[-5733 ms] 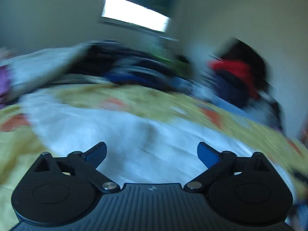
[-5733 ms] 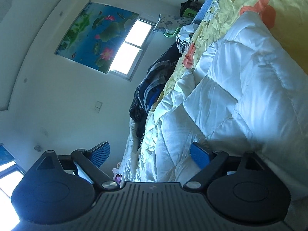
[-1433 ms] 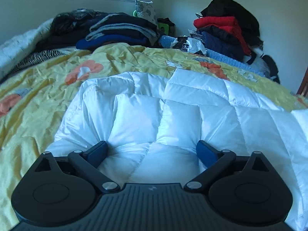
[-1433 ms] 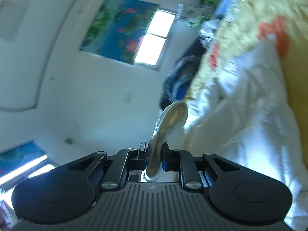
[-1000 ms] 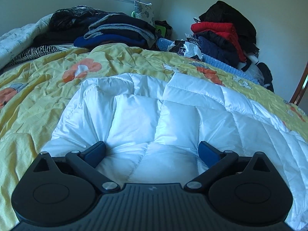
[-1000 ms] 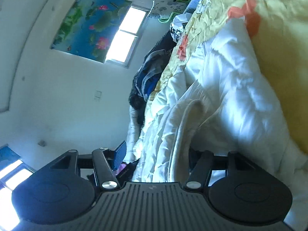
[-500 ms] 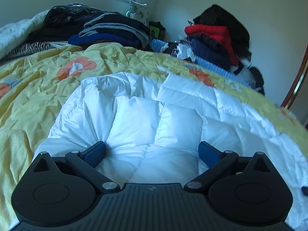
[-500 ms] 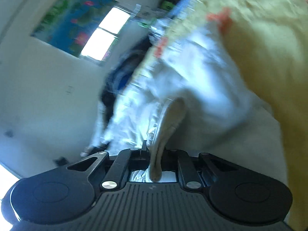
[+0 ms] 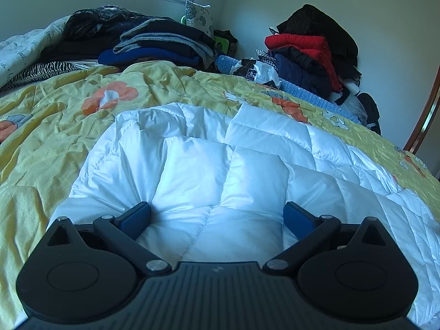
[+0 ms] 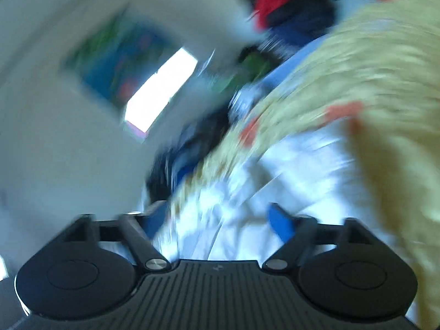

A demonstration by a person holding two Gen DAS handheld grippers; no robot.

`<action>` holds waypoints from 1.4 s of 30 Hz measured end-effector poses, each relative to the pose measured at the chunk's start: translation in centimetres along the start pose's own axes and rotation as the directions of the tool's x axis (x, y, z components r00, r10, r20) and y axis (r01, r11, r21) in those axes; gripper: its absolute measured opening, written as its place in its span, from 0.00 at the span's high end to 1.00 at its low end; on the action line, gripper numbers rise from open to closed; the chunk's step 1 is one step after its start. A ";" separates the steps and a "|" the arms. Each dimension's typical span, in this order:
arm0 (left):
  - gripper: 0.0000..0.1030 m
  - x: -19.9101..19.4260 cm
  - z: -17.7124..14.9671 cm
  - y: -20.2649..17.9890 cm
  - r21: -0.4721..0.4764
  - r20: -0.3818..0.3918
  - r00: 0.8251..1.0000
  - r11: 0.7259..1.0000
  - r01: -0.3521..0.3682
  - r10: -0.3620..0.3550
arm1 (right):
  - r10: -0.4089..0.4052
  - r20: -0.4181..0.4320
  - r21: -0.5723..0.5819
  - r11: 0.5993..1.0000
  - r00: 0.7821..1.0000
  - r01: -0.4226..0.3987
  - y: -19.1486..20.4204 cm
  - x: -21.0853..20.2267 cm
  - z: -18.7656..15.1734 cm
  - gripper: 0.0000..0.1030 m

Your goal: Fold small clothes

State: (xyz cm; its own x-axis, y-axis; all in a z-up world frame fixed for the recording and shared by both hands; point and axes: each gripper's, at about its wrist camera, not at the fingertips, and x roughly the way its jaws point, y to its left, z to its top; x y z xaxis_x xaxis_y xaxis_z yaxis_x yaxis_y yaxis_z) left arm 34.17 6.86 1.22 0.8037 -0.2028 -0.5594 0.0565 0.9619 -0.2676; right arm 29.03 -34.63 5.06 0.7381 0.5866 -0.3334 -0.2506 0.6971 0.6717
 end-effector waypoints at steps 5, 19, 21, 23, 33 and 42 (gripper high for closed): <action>0.00 0.0 0.0 0.1 -0.001 0.001 1.000 1.000 -0.001 0.001 | -0.218 -0.124 -0.342 0.925 0.968 0.164 3.0 7.3 -3.1 0.15; 0.00 -0.1 -0.1 -0.8 0.041 -0.004 0.999 0.998 -0.053 0.053 | -0.225 -0.100 -0.433 0.887 0.969 0.161 2.3 8.1 -5.5 0.04; 0.00 -0.9 0.0 -1.5 0.064 0.004 0.995 0.993 -0.103 0.103 | -0.216 -0.091 -0.418 0.894 0.972 0.160 2.2 7.8 -5.4 0.04; 0.00 -2.9 0.0 -2.2 0.039 0.037 0.995 0.995 -0.092 0.091 | -0.206 -0.083 -0.403 0.902 0.975 0.156 2.0 7.5 -5.3 0.04; 0.00 -3.4 -3.1 -5.7 0.137 -0.045 0.999 0.990 -0.016 0.022 | -0.181 -0.074 -0.365 0.920 0.981 0.142 1.5 7.0 -5.2 0.04; 0.00 -2.0 -3.7 -5.7 0.162 -0.072 0.996 0.986 -0.034 0.046 | -0.168 -0.074 -0.349 0.928 0.983 0.132 1.3 6.9 -5.1 0.03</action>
State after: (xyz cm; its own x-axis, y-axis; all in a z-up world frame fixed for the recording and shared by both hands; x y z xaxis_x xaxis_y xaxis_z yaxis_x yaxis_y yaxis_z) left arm 30.03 1.06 0.95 0.7606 -0.1712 -0.6262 0.1247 0.9852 -0.1178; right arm 30.57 -27.57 0.29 0.7213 0.4901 -0.4894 -0.3535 0.8682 0.3482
